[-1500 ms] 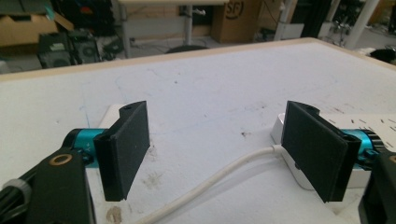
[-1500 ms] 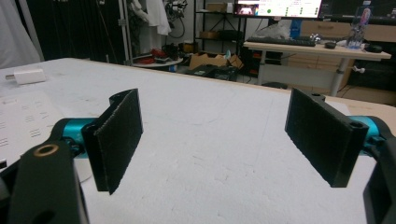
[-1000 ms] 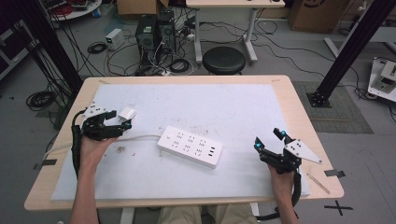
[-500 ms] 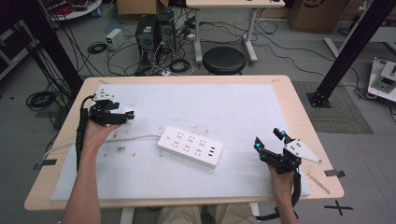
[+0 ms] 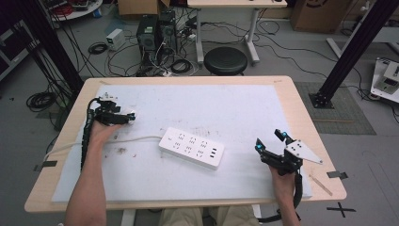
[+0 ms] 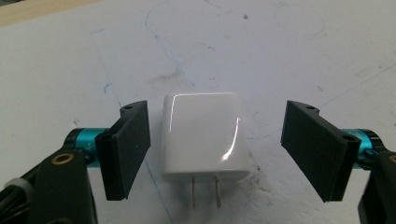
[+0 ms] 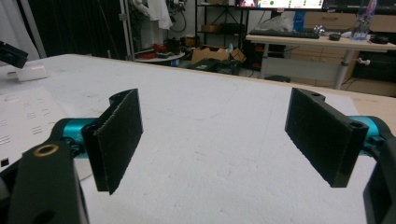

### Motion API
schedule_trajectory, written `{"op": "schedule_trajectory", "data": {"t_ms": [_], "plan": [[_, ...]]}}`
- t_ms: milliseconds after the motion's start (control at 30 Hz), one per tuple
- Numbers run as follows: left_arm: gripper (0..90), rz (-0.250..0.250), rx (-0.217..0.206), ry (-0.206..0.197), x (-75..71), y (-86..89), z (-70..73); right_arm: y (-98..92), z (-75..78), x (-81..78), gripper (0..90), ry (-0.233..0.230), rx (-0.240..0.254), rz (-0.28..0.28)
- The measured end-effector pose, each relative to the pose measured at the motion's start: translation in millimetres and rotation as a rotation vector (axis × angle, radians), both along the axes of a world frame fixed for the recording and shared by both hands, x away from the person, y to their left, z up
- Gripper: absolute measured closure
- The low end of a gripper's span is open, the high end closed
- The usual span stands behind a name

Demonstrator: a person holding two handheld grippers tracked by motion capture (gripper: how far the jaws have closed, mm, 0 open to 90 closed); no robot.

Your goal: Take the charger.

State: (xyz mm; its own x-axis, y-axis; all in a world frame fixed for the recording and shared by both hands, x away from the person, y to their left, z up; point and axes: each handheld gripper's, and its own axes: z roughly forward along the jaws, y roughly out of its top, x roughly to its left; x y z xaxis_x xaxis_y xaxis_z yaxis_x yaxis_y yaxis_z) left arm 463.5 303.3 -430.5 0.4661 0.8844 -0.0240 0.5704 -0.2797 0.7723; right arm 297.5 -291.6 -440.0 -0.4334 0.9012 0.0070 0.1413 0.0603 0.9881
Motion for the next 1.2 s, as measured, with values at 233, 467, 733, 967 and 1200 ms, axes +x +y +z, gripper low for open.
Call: {"op": "schedule_trajectory", "data": {"t_ms": [233, 467, 733, 967, 1200], "plan": [[24.6, 0.000, 0.013, 0.027, 5.2, -1.5, -10.0, 0.6, 0.0, 0.2, 19.6, 0.000, -0.005, 0.000], [30.2, 0.004, 0.039, 0.035, 6.9, -4.0, -13.6, 0.8, -0.1, 0.5, 19.6, 0.001, -0.004, 0.000], [38.5, 0.009, 0.069, 0.041, 7.1, -5.5, -14.6, 0.8, 0.0, 0.9, 19.6, -0.002, -0.011, 0.001], [42.1, 0.009, 0.068, 0.041, 6.9, -5.3, -14.5, 1.3, 0.0, 0.6, 19.6, 0.005, -0.008, 0.000], [42.3, 0.012, 0.064, 0.042, 6.7, -5.0, -14.2, 1.8, 0.1, 0.1, 19.6, 0.009, -0.006, 0.001]]}}
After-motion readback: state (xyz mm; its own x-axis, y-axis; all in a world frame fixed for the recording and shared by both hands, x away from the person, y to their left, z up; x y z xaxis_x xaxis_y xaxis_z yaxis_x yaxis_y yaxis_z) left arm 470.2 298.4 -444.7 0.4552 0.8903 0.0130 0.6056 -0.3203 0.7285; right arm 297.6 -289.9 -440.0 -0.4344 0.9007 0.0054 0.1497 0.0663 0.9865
